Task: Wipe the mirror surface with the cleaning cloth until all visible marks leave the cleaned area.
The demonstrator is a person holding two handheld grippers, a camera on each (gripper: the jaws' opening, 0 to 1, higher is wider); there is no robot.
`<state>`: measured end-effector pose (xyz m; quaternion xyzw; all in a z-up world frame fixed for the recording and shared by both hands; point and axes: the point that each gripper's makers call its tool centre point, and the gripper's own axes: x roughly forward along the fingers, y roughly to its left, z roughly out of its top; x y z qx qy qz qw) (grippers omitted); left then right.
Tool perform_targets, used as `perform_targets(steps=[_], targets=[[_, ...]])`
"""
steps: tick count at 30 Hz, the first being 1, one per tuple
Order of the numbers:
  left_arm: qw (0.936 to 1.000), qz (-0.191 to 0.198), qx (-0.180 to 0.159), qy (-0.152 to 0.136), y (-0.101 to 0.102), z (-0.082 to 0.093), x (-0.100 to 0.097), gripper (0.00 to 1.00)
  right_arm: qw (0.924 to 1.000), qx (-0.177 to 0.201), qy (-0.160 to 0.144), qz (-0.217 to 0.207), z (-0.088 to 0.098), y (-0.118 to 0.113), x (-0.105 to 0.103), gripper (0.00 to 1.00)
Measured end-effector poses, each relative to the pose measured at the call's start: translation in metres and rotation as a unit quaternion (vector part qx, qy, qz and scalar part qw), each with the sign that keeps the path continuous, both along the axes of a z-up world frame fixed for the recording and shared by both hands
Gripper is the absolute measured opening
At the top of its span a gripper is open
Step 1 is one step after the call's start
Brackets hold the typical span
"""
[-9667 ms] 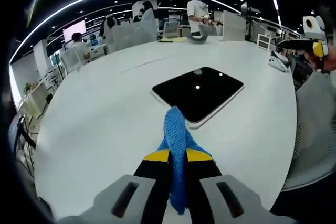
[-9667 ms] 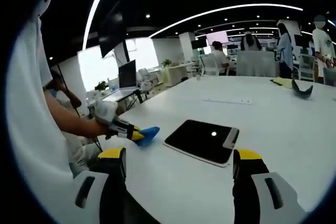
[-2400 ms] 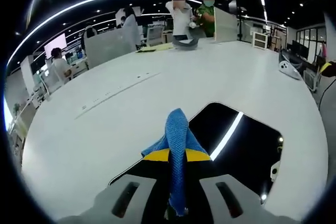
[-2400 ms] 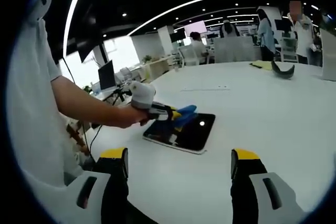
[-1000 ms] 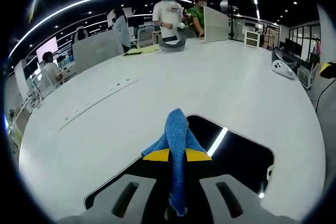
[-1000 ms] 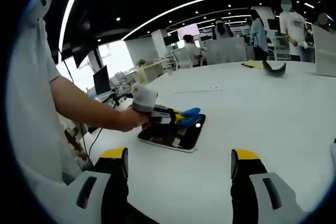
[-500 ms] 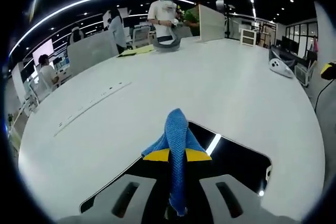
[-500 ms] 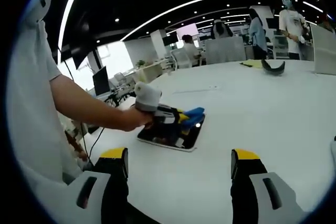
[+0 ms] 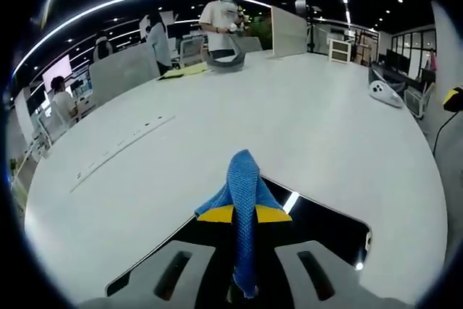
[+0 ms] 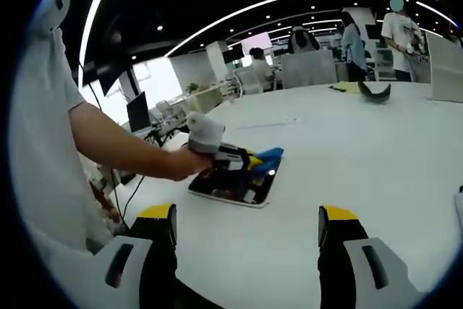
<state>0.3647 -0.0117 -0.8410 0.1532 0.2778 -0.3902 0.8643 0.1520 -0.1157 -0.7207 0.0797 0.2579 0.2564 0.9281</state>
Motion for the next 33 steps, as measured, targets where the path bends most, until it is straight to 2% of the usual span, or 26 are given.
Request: perform_targets(steps=[33], targets=[[0.9999,-0.015,0.001,0.002,-0.024,0.000,-0.004,0.06,1.0000,0.001,0.003,-0.009,-0.002,-0.006,-0.003,0.79]])
